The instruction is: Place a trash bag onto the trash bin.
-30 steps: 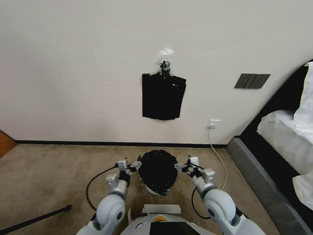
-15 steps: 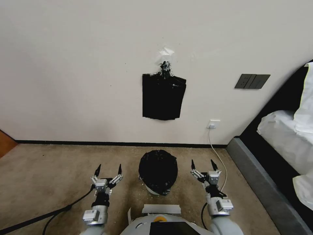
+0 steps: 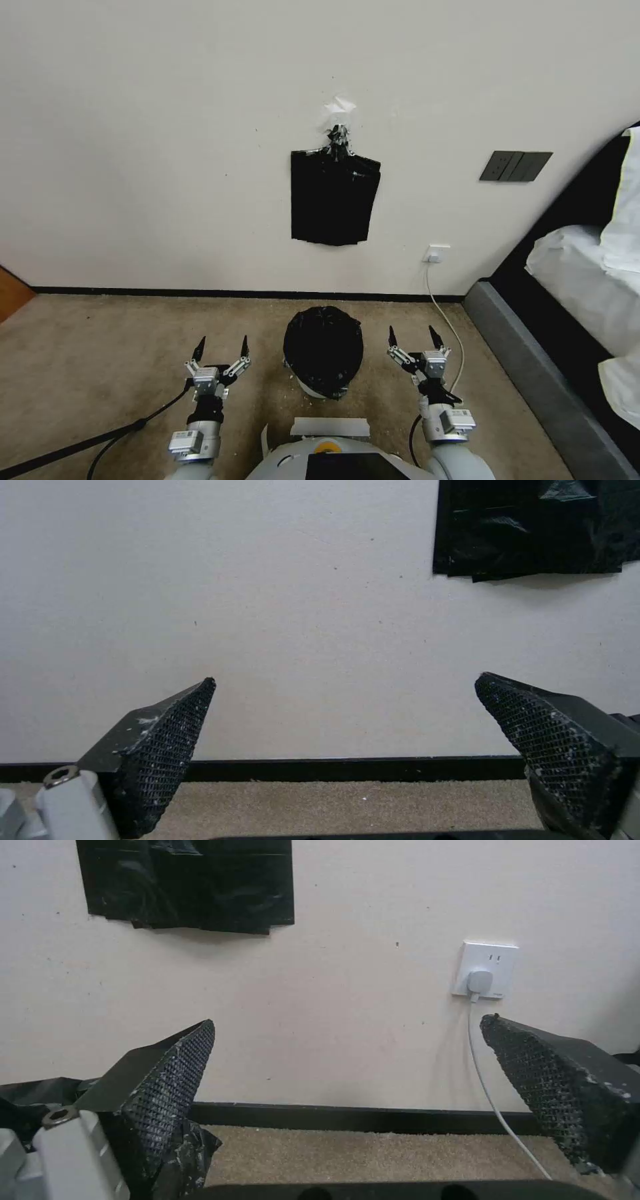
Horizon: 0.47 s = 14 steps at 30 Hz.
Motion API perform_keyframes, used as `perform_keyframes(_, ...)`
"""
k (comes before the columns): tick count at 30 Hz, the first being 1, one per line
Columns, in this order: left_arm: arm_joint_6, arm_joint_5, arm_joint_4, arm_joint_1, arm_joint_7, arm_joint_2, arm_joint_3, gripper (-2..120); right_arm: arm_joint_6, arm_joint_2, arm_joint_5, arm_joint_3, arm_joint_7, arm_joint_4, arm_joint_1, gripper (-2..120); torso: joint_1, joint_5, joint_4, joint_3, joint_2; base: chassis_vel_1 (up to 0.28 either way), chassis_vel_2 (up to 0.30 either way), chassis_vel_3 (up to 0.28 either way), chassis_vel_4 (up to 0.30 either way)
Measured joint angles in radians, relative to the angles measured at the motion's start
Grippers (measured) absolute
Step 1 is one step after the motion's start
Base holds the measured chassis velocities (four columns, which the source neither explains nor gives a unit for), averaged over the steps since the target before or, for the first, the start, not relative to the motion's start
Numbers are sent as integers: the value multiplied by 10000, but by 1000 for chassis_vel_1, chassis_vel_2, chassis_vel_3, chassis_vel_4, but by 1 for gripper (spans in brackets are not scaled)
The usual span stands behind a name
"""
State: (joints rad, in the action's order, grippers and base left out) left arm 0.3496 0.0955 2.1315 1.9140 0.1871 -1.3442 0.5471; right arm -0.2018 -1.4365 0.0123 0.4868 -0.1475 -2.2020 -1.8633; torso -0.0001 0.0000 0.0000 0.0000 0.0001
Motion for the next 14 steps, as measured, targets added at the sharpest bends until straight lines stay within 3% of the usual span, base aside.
perform_keyframes(14,-29,26,0,-13,15,7,-12,100,27,15,30,-11,-16,-7,14,100,0,0,0,0,0,0,0,0,0)
